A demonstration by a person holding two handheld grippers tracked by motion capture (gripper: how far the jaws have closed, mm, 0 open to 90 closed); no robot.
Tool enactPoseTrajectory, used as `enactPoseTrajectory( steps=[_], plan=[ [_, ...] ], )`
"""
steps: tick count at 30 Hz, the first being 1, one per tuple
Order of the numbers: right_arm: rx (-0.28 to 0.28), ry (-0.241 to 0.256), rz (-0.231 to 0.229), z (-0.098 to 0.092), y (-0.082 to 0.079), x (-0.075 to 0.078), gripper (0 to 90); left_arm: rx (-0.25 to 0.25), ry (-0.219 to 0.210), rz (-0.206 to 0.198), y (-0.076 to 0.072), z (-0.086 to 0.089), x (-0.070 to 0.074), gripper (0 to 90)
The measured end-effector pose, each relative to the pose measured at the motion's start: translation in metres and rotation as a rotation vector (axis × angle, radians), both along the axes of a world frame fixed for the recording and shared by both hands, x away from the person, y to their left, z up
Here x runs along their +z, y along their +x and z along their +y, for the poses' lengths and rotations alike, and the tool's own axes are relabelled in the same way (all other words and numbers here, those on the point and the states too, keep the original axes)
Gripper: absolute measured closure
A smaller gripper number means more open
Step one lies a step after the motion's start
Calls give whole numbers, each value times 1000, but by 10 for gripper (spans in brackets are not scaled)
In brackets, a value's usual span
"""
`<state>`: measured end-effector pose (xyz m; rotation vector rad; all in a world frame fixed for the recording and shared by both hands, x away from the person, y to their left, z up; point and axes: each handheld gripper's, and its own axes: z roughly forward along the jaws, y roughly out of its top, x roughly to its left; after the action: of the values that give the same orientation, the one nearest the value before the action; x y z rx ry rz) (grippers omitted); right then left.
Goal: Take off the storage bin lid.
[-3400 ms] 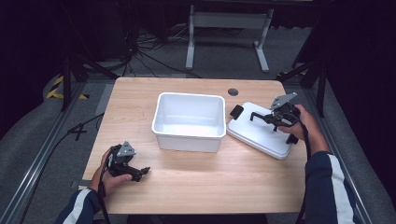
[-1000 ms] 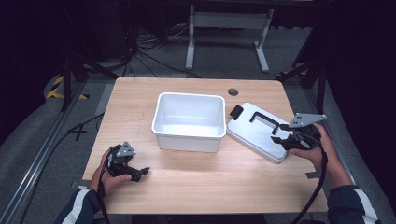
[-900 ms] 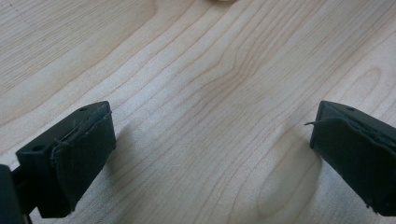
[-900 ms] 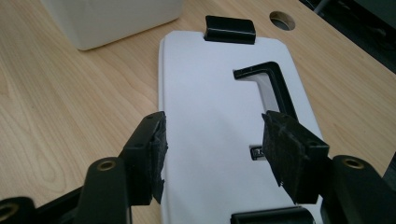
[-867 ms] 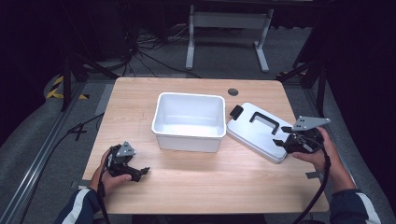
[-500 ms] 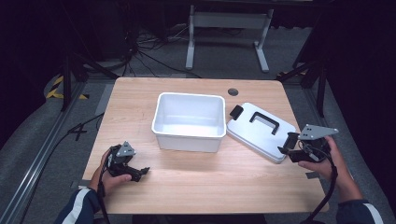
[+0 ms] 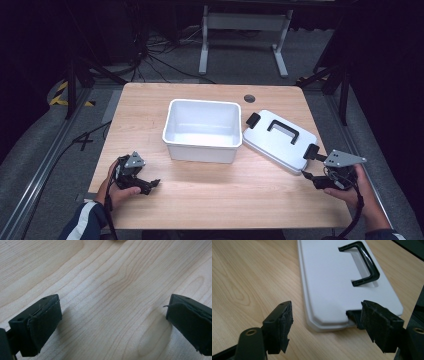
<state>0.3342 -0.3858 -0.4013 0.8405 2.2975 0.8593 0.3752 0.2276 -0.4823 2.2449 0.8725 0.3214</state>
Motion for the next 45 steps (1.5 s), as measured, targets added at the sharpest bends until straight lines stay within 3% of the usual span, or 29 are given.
enactPoseTrajectory(
  steps=[13,19,21,23,28,31,45],
  plan=[
    [-59,48,63,-10,-13,-44,245,0,-1,1,0,0,0,6],
    [-80,88,85,-14,-17,-56,244,1,-3,3,0,0,0,6],
    [-90,123,105,-16,-18,-62,238,1,-3,3,0,0,0,6],
    [-94,147,97,-18,-19,-65,239,0,-3,3,0,0,0,6],
    [-110,164,108,-20,-20,-66,236,-4,-7,1,1,0,-1,4],
    [-124,188,140,-21,-18,-66,218,-5,-6,1,1,0,-1,4],
    [-158,191,143,-20,-18,-67,176,-7,-4,1,1,0,0,4]
  ],
)
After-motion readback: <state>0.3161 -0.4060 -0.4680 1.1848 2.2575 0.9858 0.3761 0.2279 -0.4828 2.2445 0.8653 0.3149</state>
